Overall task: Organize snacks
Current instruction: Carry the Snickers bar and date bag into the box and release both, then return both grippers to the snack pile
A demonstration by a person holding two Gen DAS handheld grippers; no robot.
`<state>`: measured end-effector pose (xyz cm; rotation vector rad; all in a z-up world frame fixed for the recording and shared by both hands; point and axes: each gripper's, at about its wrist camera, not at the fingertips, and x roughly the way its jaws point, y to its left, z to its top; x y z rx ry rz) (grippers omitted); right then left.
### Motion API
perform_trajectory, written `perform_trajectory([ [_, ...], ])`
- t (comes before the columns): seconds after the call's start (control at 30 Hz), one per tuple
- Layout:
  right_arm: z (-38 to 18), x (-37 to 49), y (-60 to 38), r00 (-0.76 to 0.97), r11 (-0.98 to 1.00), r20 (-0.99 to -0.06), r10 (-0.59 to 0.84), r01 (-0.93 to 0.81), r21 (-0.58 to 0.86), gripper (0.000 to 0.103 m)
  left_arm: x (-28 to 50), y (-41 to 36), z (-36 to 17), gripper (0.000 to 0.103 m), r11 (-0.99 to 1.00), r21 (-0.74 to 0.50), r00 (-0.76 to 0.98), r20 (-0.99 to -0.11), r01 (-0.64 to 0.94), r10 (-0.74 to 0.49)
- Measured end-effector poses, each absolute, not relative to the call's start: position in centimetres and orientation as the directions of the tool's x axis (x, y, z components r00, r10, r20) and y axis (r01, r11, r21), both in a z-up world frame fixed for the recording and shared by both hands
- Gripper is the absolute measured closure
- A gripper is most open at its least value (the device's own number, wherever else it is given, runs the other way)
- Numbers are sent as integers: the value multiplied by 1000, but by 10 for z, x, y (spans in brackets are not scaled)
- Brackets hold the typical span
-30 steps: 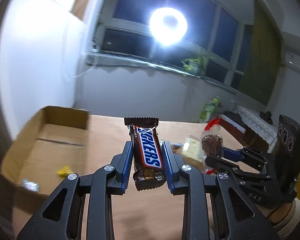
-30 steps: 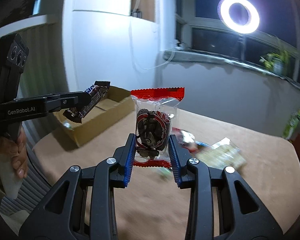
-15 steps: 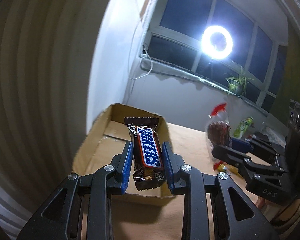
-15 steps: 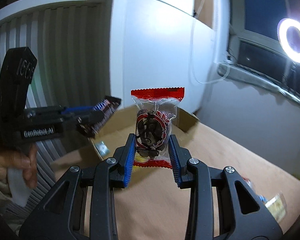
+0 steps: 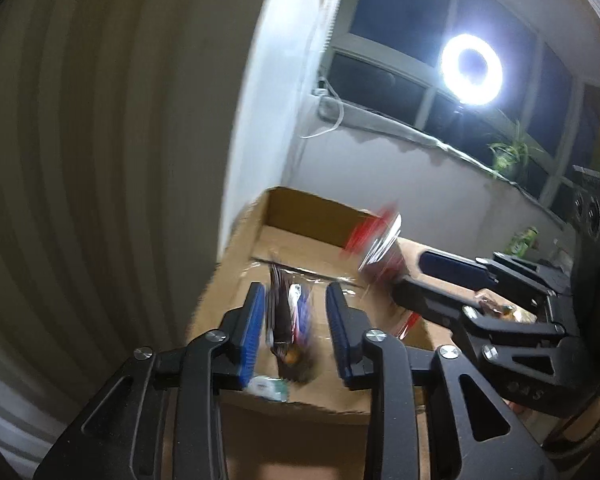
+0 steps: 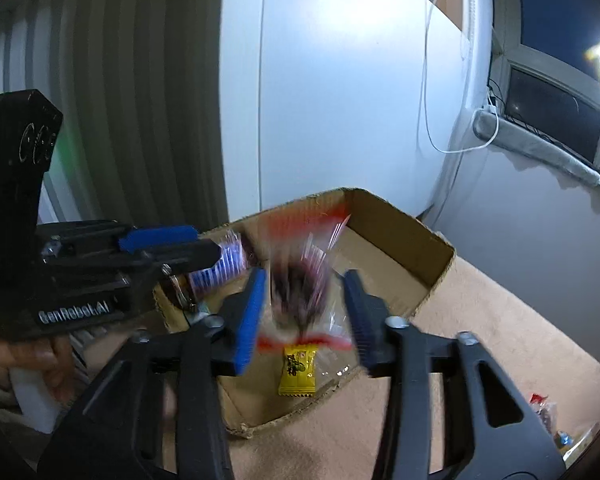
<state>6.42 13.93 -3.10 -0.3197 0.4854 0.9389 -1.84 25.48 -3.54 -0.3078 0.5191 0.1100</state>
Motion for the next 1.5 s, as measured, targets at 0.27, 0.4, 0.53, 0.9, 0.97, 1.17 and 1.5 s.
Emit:
perform_trajectory([
  [0.27,-33,31,109,559,585,-482,675,-803,-111,35,-41,260,-28,39,939,-276,882,-468,-206,56],
  [0.4,-33,16,97,577,606,-461,674,-789,-102,30,-33,253,-23,36,939,-279,885,-462,-200,51],
  [0.53,-35,4,81,590,630,-460,663,-772,-82,26,-33,241,-19,36,945,-279,885,-465,-170,22],
  [0.9,-51,-9,1,646,715,-466,605,-698,-40,20,-18,167,-2,32,980,-195,870,-489,-40,-62],
  [0.97,-54,-9,-18,655,731,-465,596,-682,-24,20,-16,154,0,32,983,-185,865,-496,-18,-78],
  [1.17,-60,-10,-68,693,780,-459,555,-626,-3,20,-4,104,0,32,986,-149,839,-523,79,-147],
  [1.5,-82,2,-157,733,865,-510,450,-499,45,19,14,37,-23,32,971,-145,762,-602,190,-239],
])
